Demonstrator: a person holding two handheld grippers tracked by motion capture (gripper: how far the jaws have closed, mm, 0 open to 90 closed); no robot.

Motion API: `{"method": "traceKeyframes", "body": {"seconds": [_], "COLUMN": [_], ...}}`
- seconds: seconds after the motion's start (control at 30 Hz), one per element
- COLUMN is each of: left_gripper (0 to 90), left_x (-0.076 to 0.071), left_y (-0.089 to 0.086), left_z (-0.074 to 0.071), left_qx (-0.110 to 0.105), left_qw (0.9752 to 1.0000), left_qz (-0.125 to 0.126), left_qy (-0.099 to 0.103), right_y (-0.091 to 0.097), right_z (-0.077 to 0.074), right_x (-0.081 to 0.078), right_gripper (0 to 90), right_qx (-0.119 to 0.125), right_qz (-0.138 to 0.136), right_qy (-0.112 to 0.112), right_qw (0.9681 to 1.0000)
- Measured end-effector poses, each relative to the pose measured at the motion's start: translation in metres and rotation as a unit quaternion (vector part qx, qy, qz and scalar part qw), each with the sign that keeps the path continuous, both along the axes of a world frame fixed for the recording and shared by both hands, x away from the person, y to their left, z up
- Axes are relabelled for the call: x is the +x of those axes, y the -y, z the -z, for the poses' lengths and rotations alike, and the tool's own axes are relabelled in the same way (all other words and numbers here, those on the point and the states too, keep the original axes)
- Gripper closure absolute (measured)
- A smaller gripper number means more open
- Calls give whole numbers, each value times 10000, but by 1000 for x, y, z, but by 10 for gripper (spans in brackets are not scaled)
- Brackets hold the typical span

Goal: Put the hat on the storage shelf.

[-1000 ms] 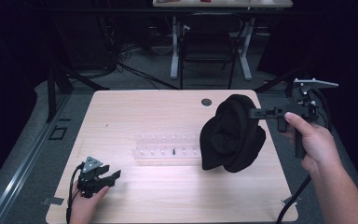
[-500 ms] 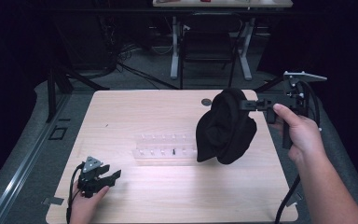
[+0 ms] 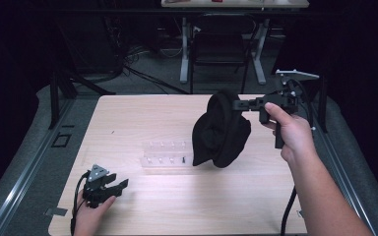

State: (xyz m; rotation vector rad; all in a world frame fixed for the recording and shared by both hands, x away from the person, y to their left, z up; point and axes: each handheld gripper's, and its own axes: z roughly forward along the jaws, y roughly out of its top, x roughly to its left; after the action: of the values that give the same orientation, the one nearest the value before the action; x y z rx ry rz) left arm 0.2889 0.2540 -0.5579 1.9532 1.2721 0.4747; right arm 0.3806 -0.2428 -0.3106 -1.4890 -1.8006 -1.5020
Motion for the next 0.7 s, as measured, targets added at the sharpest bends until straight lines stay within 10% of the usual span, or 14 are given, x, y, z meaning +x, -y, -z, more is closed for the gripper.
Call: {"method": "traceKeyframes", "body": {"seconds": [0.7], "left_gripper": [446], "left_x": [-1], "left_y": [1], "left_z": [-1], "left_qx": [-24], "left_qw": [10000], "left_qz": [24], "left_qy": [47], "right_y": [-38], "right_z": [10], "right_x": [19], "right_gripper": [885], "right_qx": [-165], "right_qz": [26], "right_qy": [-55], "right_qw": [9998]}}
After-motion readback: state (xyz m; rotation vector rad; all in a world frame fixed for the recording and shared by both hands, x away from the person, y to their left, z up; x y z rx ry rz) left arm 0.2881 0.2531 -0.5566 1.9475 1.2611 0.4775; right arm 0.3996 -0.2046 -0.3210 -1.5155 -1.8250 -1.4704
